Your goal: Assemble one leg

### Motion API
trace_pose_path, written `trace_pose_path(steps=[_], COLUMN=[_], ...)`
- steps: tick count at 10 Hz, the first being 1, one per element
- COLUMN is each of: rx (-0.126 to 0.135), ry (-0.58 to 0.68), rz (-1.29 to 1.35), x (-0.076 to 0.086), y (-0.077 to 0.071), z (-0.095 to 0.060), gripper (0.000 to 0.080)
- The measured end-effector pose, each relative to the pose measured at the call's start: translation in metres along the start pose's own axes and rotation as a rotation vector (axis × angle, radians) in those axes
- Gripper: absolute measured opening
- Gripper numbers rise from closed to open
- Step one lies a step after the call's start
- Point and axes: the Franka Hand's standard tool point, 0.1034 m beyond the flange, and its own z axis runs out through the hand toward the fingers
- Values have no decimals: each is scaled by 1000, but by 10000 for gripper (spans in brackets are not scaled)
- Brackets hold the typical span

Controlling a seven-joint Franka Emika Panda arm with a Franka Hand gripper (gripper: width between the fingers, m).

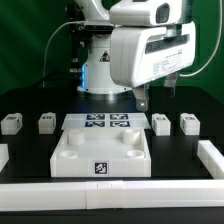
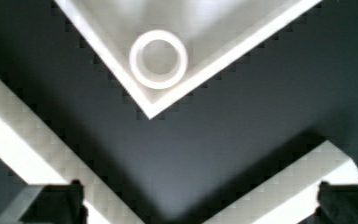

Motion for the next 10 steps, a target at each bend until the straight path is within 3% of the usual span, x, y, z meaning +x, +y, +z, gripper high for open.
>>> trace_pose_path(steps=[3, 7, 9, 10], rx=[-10, 23, 18, 18], ry=[11, -17, -8, -9], rz=[-18, -180, -156, -158], x=[-5, -46, -64, -61], y=[-5, -25, -38, -35], z=[6, 32, 38, 38], gripper=[650, 650, 650, 650])
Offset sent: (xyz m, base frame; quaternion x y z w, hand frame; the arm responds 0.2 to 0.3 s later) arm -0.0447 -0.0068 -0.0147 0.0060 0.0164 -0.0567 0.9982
